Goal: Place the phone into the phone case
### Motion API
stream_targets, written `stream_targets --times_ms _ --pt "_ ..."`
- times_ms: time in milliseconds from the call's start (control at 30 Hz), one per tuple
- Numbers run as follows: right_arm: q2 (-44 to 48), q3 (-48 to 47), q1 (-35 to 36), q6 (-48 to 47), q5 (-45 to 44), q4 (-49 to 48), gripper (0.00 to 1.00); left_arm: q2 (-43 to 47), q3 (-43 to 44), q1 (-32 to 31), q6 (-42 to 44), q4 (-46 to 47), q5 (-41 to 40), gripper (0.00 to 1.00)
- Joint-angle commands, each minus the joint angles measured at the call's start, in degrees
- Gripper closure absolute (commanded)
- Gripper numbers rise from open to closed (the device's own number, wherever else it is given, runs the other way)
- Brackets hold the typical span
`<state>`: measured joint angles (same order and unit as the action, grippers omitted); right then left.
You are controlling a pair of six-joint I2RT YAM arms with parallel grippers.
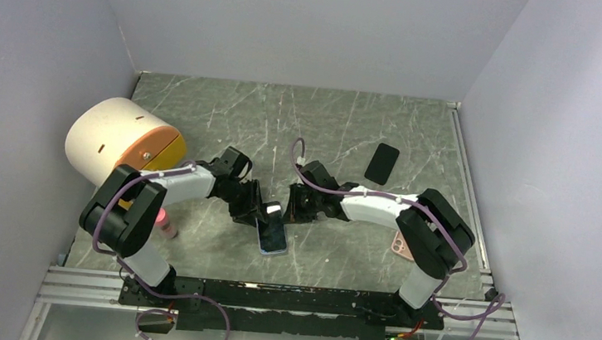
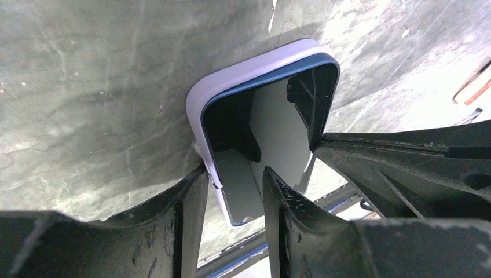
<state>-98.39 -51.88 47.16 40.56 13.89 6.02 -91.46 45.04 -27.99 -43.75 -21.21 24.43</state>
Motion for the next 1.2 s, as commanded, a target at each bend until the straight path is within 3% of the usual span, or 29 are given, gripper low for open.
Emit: stream_targets --times_ms 0,333,633,800,933,1167 --pt "-2.3 0.6 3.7 1.0 -4.1 2.9 0.98 0.8 1.3 -2.1 -0.4 -2.2 -1.8 0.56" --pt "8.2 0.9 3.7 1.7 -1.5 2.9 0.79 2.4 2.3 -2.0 -1.1 -5.8 -3.3 0.58" --pt "9.6 5.1 3.7 2.5 -0.9 1.9 0.75 3.0 2.3 -2.0 -1.9 -5.1 -1.2 0.57" --pt "7.4 6.3 3.7 2.4 0.9 0.1 0.80 2.2 2.1 -2.0 -1.8 -4.9 -1.4 0.56" --pt "4.9 8.2 3.9 3.8 1.1 -1.6 0.90 1.5 1.3 -2.1 -2.1 -3.5 0.7 0.54" --pt "2.3 9.1 6.1 5.0 -1.4 0.4 0.96 2.2 1.8 -2.1 -1.3 -6.8 0.4 0.44"
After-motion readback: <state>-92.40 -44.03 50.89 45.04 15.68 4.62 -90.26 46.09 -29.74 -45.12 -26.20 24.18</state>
